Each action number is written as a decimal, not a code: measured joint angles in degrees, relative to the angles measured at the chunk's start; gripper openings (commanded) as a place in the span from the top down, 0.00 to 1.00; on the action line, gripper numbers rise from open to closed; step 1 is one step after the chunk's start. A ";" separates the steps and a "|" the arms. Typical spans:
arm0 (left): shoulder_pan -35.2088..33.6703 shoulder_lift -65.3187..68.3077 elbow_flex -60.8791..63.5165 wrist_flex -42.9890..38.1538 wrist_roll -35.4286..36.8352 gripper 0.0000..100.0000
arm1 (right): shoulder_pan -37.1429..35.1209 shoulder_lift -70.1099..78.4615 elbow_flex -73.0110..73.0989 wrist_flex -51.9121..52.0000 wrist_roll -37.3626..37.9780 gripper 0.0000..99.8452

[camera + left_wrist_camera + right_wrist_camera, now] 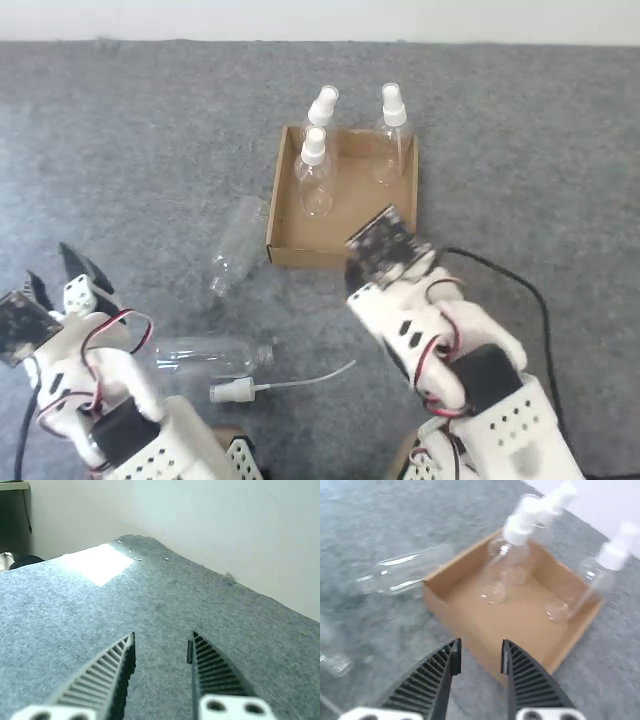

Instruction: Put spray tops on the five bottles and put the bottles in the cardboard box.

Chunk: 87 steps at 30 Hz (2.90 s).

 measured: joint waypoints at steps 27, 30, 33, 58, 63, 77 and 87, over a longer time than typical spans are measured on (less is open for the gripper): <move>-0.09 0.00 0.18 -0.18 0.00 0.84 | -21.63 46.42 -29.19 -9.76 -21.80 0.83; -0.09 0.00 0.18 -0.18 0.00 0.84 | -21.63 54.33 -35.08 -10.46 -22.86 0.83; -0.09 0.00 0.18 -0.18 0.00 0.84 | -21.63 62.07 -41.67 -10.55 -23.21 0.83; -0.09 0.00 0.18 -0.18 0.00 0.84 | -18.81 80.97 -58.73 -10.64 -50.29 0.82; -0.09 0.00 0.18 -0.18 0.00 0.84 | -18.81 85.63 -61.89 -8.79 -50.64 0.74; -0.09 0.00 0.18 -0.18 0.00 0.84 | -18.81 100.40 -76.13 -0.44 -53.80 0.73; -0.09 0.00 0.18 -0.18 0.00 0.84 | -18.81 106.55 -79.56 -0.44 -53.80 0.77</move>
